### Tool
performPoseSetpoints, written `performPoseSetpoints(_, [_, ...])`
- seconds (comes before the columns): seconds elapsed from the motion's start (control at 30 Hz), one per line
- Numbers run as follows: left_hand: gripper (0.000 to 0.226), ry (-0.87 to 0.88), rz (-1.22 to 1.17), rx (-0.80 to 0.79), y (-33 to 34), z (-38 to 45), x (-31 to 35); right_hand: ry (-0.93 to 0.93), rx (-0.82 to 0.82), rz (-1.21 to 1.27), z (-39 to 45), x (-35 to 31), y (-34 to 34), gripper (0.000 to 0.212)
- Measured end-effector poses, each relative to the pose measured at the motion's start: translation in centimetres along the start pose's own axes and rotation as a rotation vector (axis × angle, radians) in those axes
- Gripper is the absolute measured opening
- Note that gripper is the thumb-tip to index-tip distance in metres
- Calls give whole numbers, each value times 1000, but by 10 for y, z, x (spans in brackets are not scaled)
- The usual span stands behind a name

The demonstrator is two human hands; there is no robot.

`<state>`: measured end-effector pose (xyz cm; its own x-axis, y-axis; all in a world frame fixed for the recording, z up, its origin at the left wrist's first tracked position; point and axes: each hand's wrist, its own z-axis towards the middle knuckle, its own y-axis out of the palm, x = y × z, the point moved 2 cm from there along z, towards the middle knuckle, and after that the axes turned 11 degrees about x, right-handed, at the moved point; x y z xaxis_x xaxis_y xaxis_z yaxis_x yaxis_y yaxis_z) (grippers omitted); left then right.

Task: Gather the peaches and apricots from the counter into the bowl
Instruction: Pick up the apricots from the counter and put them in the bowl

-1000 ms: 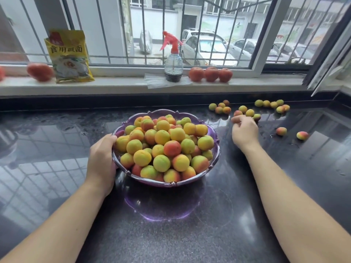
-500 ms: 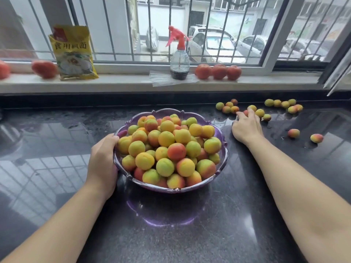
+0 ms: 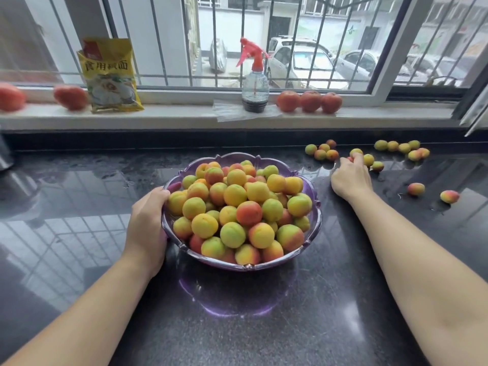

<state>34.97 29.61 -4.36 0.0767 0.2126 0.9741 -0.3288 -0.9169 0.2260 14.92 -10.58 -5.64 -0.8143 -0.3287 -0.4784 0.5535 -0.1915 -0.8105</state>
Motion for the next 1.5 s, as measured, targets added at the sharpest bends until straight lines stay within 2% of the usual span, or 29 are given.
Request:
performPoseSetpoints(0.13, [35, -7, -5, -2, -1, 0, 0, -151, 124, 4, -11, -3, -9, 33])
performPoseSetpoints(0.27, [35, -17, 2, -5, -2, 2, 0, -266, 206, 127, -29, -9, -21, 15])
performPoseSetpoints(0.4, [46, -20, 0, -34, -1, 2, 0, -227, 204, 335, -53, -11, -37, 13])
performPoseSetpoints(0.53, [56, -17, -39, -28, 0, -1, 3, -170, 150, 499, -74, -21, -53, 39])
performPoseSetpoints(0.67, [68, -22, -32, -44, 0, -2, 5, -104, -14, 825, -95, -49, -85, 29])
performPoseSetpoints(0.77, [63, -24, -19, -44, -3, -2, 5, -249, -161, 918, -120, -88, -119, 23])
performPoseSetpoints(0.93, [51, -35, 22, -39, -4, 0, 3, -601, -429, 721, -162, -159, -164, 36])
performPoseSetpoints(1.03, [48, -35, 51, -48, -5, 1, 3, -795, -516, 479, -182, -187, -170, 35])
performPoseSetpoints(1.2, [35, -12, 81, -45, -5, 0, 4, -1009, -442, 225, -205, -211, -156, 36])
performPoseSetpoints(1.27, [37, -4, 85, -51, -5, -1, 4, -1056, -411, 151, -208, -214, -150, 35])
performPoseSetpoints(1.5, [50, 17, 112, -66, -7, -1, 5, -1055, -402, 61, -208, -212, -132, 31])
